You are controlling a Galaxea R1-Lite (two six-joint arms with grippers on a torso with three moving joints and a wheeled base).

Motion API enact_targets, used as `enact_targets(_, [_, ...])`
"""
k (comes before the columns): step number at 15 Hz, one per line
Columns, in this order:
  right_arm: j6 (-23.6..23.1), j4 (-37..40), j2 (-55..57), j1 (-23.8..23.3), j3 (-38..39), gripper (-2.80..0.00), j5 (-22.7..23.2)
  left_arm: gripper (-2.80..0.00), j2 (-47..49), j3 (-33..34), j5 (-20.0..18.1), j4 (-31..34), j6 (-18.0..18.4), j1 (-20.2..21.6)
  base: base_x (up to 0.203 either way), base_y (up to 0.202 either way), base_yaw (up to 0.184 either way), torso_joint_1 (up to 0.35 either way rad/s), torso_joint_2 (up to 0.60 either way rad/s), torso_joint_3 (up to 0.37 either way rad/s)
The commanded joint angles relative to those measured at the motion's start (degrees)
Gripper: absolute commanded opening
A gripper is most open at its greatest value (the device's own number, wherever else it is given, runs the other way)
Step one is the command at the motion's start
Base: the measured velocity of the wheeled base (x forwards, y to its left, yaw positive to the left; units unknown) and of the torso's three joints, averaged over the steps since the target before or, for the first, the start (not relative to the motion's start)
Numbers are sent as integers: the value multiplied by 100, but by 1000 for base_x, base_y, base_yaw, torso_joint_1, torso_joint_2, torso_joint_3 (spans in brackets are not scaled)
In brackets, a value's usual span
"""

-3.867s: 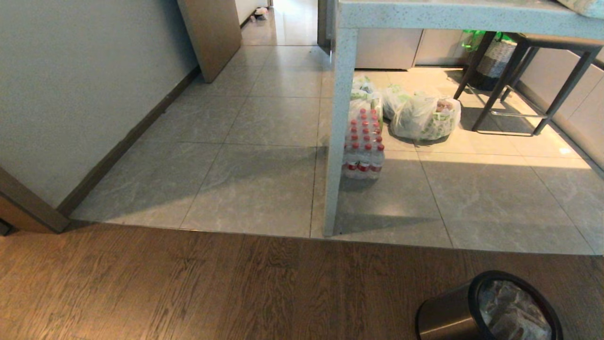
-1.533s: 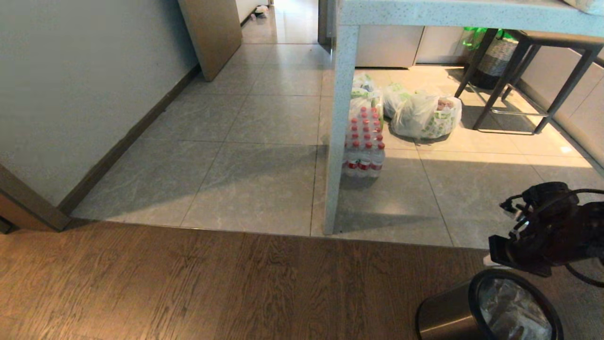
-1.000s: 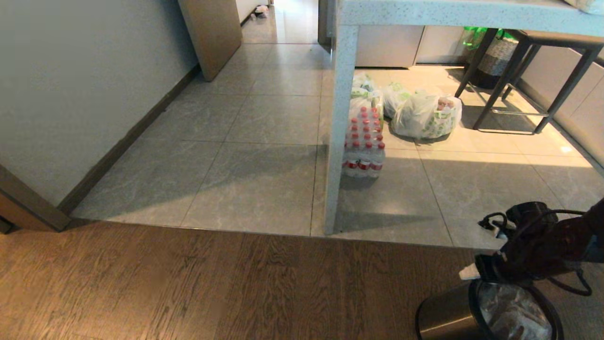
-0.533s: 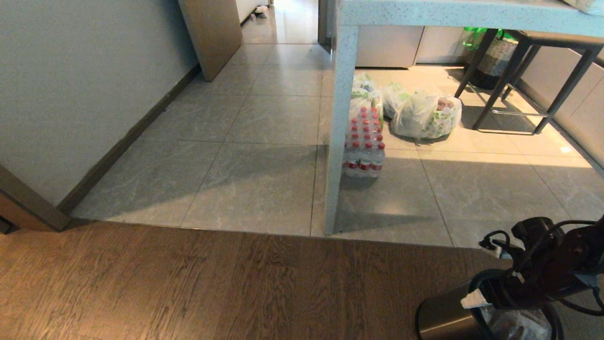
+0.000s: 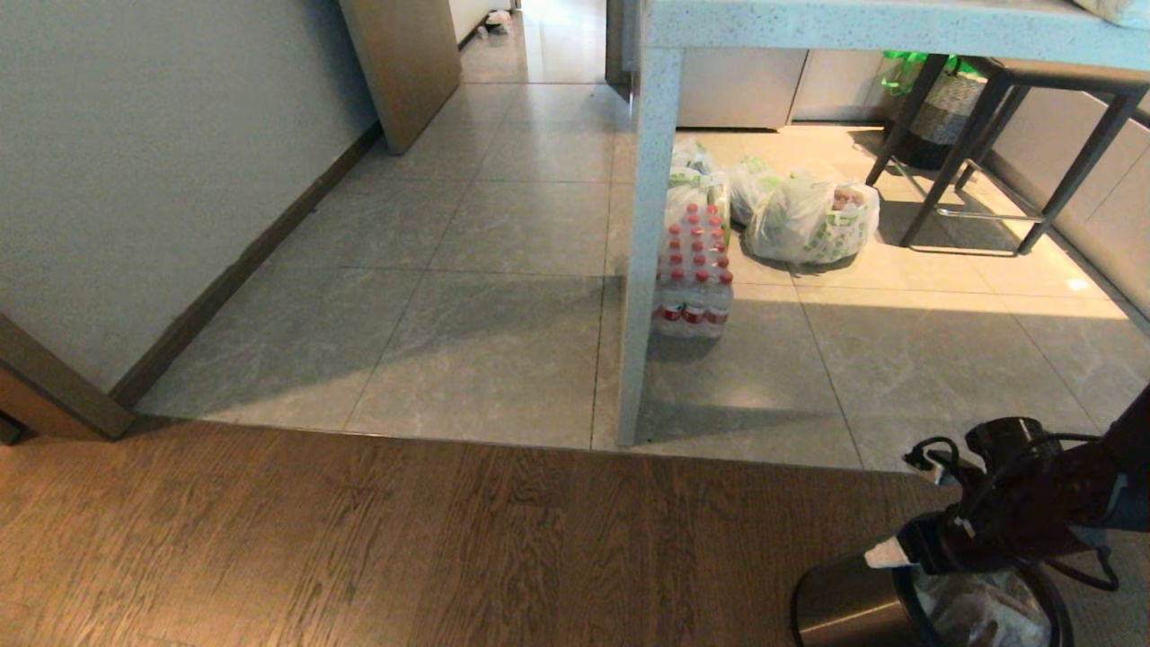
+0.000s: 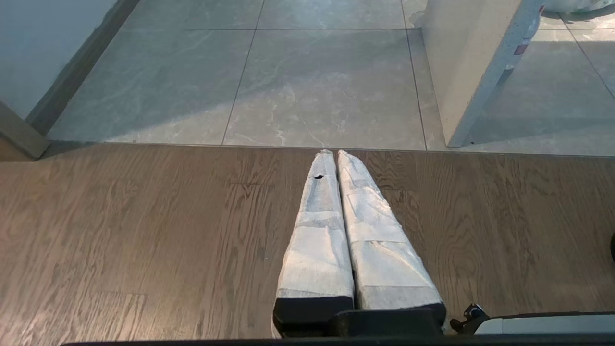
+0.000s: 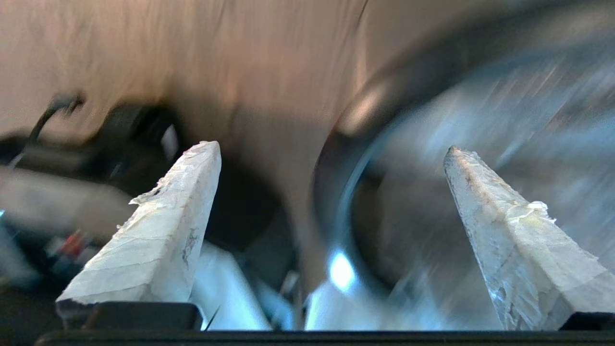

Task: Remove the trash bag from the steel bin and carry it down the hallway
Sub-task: Place the outer trash can on the ground

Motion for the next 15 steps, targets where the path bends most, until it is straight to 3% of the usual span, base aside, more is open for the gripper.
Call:
enact_targets(1, [-5, -1162, 191, -2, -6, 0, -22, -280, 2, 9, -3, 2, 3, 2, 0, 0, 0, 0, 0, 0])
enact_targets(9, [-444, -392, 296, 64, 240, 0, -84, -280, 2, 17, -4, 2, 4, 2, 0, 0, 0, 0, 0, 0])
enact_targets(15, [-467, -1098, 595, 447, 473, 0, -519, -280, 2, 9, 5, 2, 2, 2, 0, 0, 0, 0, 0, 0])
